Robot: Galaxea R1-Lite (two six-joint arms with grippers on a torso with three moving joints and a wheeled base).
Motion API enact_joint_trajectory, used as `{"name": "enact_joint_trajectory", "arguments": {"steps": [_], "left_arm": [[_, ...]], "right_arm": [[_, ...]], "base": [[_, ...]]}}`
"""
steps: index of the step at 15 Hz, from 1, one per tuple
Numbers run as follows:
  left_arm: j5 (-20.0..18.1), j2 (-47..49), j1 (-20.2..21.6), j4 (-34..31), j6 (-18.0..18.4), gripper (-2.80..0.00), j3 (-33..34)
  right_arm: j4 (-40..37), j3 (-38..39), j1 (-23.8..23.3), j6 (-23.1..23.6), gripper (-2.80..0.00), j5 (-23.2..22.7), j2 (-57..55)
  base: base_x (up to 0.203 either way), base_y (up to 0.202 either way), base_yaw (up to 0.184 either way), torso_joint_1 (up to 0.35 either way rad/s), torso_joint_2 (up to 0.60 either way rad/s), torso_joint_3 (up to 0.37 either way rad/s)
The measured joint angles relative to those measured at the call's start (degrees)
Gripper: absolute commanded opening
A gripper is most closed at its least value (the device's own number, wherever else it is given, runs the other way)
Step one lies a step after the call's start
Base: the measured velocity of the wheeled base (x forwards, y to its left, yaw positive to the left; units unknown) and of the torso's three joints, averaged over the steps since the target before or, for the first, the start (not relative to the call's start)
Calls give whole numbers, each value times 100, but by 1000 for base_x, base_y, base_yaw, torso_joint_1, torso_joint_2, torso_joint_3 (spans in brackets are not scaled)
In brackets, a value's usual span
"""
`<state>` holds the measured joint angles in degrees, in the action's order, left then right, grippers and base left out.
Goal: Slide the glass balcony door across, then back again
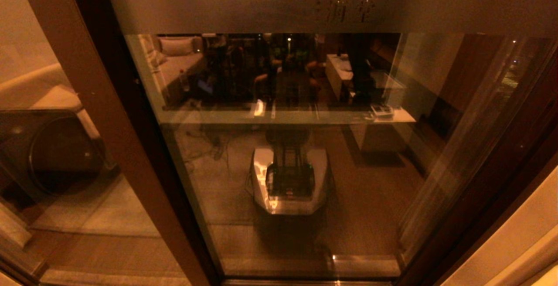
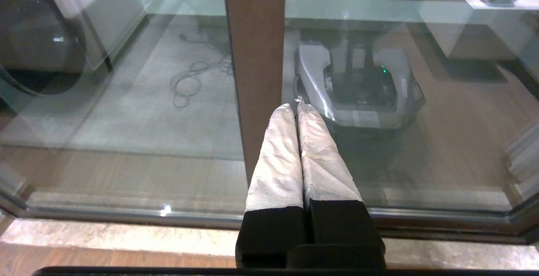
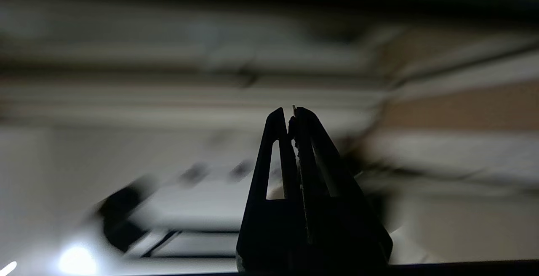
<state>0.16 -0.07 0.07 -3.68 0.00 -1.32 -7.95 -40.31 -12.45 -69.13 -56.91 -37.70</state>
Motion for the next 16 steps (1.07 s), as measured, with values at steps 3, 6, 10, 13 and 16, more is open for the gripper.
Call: {"name": "enact_joint_trajectory", "arguments": {"steps": [3, 6, 10, 13, 16], "left_arm": [[-2, 0, 0, 2, 0, -280, 0], [0, 0, 0, 0, 0, -280, 0], [0, 0, 0, 0, 0, -280, 0], [0, 0, 0, 0, 0, -280, 0], [0, 0, 0, 0, 0, -280, 0]], "right_arm": [[-1604, -45, 296, 2591, -280, 2121, 13], [-1757, -196, 1349, 4317, -280, 4234, 424], [-1784, -440, 1513, 6061, -280, 5373, 1423], [-2065, -445, 1404, 6495, -280, 5485, 2189], [-2303, -214, 1317, 7159, -280, 5535, 3007]], "base": [[0, 0, 0, 0, 0, 0], [0, 0, 0, 0, 0, 0], [0, 0, 0, 0, 0, 0], [0, 0, 0, 0, 0, 0], [0, 0, 0, 0, 0, 0]]}}
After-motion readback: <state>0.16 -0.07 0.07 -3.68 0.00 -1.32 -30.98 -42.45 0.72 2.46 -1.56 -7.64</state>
